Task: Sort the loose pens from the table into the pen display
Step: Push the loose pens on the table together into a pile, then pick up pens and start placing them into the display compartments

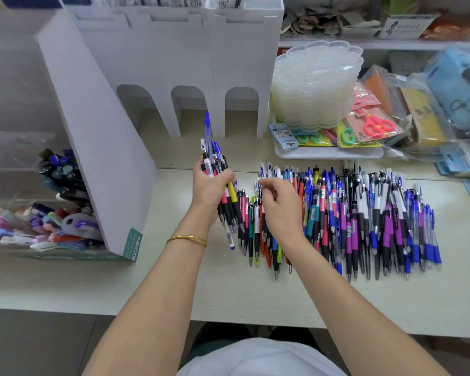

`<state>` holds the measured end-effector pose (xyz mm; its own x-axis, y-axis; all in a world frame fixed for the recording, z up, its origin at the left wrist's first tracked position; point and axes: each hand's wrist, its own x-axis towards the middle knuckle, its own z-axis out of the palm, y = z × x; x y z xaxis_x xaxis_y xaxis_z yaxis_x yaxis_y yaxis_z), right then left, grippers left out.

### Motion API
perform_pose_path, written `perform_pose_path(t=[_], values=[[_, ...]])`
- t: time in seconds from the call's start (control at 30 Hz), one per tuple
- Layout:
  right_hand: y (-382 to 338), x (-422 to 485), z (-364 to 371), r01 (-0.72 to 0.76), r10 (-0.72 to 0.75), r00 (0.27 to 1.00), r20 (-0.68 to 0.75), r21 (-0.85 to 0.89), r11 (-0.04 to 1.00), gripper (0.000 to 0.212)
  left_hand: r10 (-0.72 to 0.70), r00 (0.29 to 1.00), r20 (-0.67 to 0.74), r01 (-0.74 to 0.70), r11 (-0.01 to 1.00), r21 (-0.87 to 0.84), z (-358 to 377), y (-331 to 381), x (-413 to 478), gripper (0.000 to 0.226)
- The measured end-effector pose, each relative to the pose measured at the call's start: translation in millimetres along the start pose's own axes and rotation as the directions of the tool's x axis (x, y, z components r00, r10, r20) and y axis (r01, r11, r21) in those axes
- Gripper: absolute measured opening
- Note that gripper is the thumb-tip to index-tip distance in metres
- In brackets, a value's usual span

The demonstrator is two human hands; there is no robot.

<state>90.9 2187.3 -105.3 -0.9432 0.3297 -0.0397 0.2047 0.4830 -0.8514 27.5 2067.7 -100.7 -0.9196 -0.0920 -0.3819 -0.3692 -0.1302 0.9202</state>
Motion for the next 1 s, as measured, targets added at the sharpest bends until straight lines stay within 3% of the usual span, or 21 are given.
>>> perform_pose_path(t=[0.1,0.17,0.23,0.3,0.37,0.4,0.5,0.6,0.77,1.0], values=[[-18.4,-8.5,-4.7,-0.340,0.302,0.940,0.160,0.332,0.880,0.022,0.139,0.990,0.019,-0.137,0.986,-0.089,15.7,22.1,-8.7,0.040],[-29.5,-14.4,-8.1,-0.577,0.467,0.817,0.339,0.475,0.664,0.020,0.227,0.974,0.028,-0.221,0.966,-0.131,25.1,33.4,-14.0,0.046],[-34.7,-17.3,-10.2,-0.713,0.536,0.693,0.482,0.565,0.414,0.027,0.314,0.948,0.056,-0.304,0.944,-0.129,33.6,41.0,-20.3,0.055],[-37.2,-16.8,-9.7,-0.727,0.491,0.631,0.601,0.679,0.104,0.036,0.400,0.910,0.106,-0.387,0.913,-0.127,41.0,44.8,-28.7,0.059],[-41.3,-13.7,-10.0,-0.628,0.429,0.645,0.633,0.758,-0.174,0.039,0.482,0.863,0.148,-0.467,0.875,-0.127,46.5,44.7,-36.2,0.059],[-42.7,-10.8,-11.0,-0.574,0.413,0.666,0.622,0.780,-0.249,0.040,0.515,0.841,0.166,-0.500,0.857,-0.124,48.5,44.0,-39.3,0.059],[-45.1,0.3,-17.4,-0.477,0.369,0.734,0.570,0.820,-0.317,0.042,0.565,0.793,0.228,-0.548,0.825,-0.139,51.6,43.1,-44.1,0.056],[-42.9,9.9,-21.6,-0.459,0.290,0.781,0.554,0.823,-0.335,0.044,0.559,0.794,0.237,-0.534,0.829,-0.164,54.0,45.0,-46.7,0.057],[-49.6,13.7,-24.0,-0.491,0.156,0.807,0.570,0.793,-0.362,0.032,0.527,0.814,0.245,-0.494,0.849,-0.189,60.9,42.5,-56.1,0.064],[-51.5,16.8,-17.8,-0.455,0.087,0.839,0.538,0.779,-0.432,0.032,0.553,0.731,0.400,-0.569,0.817,-0.091,56.8,52.8,-55.9,0.068]])
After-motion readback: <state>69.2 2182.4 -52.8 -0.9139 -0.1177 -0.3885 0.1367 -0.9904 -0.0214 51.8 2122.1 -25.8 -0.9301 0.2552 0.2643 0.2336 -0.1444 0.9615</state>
